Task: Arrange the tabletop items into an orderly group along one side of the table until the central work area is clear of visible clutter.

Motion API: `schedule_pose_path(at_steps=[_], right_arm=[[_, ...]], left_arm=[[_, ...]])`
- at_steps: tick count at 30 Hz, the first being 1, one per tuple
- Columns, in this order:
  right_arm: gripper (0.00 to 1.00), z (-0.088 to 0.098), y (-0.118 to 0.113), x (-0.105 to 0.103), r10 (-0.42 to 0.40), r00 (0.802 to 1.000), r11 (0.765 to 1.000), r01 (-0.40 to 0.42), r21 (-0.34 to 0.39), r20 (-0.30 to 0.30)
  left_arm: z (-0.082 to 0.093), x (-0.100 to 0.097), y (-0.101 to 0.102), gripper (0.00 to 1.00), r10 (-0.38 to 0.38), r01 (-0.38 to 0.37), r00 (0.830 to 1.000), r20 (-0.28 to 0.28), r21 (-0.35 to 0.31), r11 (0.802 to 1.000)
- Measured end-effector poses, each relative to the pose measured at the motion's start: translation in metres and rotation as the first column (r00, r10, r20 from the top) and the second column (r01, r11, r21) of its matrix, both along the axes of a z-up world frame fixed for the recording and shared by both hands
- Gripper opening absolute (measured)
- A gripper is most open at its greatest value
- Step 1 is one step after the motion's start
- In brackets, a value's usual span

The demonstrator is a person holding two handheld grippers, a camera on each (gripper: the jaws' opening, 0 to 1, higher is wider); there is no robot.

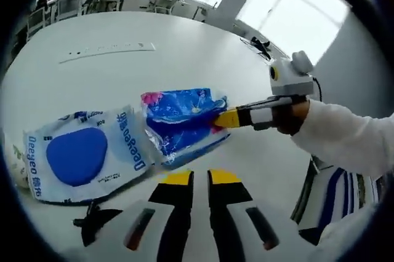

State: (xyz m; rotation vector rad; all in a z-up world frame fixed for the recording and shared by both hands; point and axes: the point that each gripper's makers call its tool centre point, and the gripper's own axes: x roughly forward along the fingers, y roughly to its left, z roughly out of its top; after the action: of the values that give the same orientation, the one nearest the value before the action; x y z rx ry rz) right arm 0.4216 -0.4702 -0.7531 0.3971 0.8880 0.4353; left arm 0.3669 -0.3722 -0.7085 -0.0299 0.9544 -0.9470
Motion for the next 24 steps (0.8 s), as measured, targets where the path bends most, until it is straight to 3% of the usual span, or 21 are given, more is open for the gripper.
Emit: schedule_pose_path(at_steps=[5, 15, 24], right_arm=[[0.00, -0.008, 0.002, 0.001, 0.020, 1.000, 1.000, -0.021, -0.013, -0.019], [0.05, -0.010, 0.001, 0.001, 0.054, 0.998, 0.996, -0.054, -0.069, 0.008], [0.31, 0.001, -0.002, -0.003, 0.056, 0.994, 0.988, -0.042, -0.150, 0.094]], left_arm=[[0.006, -0.021, 0.006, 0.05, -0.024, 0.024, 1.000, -0.001, -0.029, 0.999], [0.015, -0.045, 0.050, 0.05, 0.070, -0.071, 0.997, -0.013, -0.066, 0.995], [0.013, -0.058, 0.094, 0.05, 0.178, -0.179, 0.984, -0.013, -0.054, 0.982]])
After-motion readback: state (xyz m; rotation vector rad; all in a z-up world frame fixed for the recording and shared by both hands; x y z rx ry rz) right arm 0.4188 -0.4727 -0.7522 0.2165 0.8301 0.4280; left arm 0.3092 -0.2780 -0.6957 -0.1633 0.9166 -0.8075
